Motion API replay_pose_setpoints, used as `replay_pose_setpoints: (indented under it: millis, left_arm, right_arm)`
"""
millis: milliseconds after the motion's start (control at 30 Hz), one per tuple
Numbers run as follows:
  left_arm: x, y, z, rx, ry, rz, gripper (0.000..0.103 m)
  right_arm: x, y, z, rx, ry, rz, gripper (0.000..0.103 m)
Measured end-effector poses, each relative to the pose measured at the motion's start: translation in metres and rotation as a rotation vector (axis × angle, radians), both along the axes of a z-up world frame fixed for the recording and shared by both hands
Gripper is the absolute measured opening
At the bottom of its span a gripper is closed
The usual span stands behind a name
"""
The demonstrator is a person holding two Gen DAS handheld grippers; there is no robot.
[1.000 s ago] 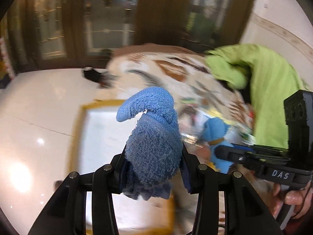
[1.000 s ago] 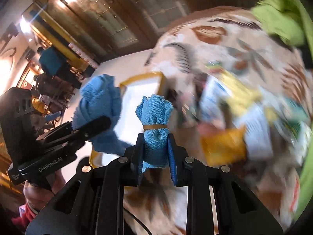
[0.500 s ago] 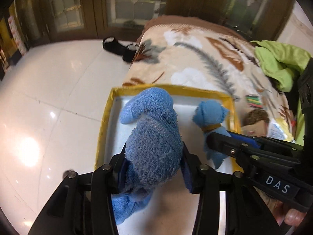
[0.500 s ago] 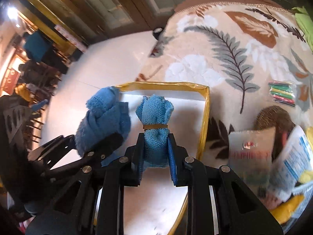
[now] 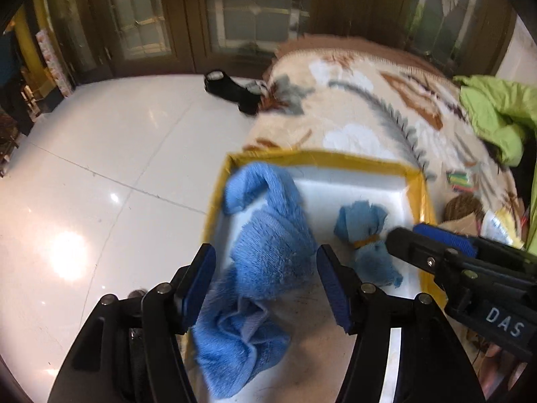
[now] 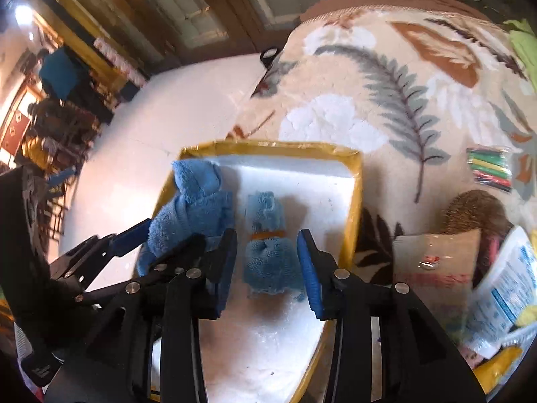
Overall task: Organize soft objects
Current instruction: 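Carry the towel and plush toy into the white box and open both grippers, then move both grippers back over the pile of packets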
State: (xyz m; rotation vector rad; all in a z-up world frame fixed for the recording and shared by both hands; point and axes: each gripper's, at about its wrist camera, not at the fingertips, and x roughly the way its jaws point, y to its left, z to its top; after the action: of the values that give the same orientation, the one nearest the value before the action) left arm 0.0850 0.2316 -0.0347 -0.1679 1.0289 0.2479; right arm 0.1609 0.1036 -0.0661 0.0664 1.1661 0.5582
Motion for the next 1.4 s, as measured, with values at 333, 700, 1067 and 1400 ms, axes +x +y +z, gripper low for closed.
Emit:
replay_pose_setpoints:
  millis: [333, 700, 1067, 1400]
  left_arm:
    - [-0.032, -0.042, 0.048, 0.037, -0.159, -0.018, 0.073]
    - [-0.044, -0.128, 0.052, -0.006, -0.166, -0.127, 0.073]
    - [-0.051, -0.208, 0.052, 0.035, -0.175, -0.240, 0.073]
    - [-0.048, -0.251, 0.031, 0.056, -0.137, -0.304, 0.073]
  right_arm:
    - [-0.046, -0.063, 0.034, 0.028, -0.062, -0.036, 0.037]
    - [-0.097, -0.159, 0.058, 0.031, -0.125, -0.128, 0.037]
    - [-0.126, -0.233, 0.057, 0.067, -0.112, -0.257, 0.037]
    - [-0.136, -0.265, 0.054, 0.063, -0.117, -0.308, 0.037]
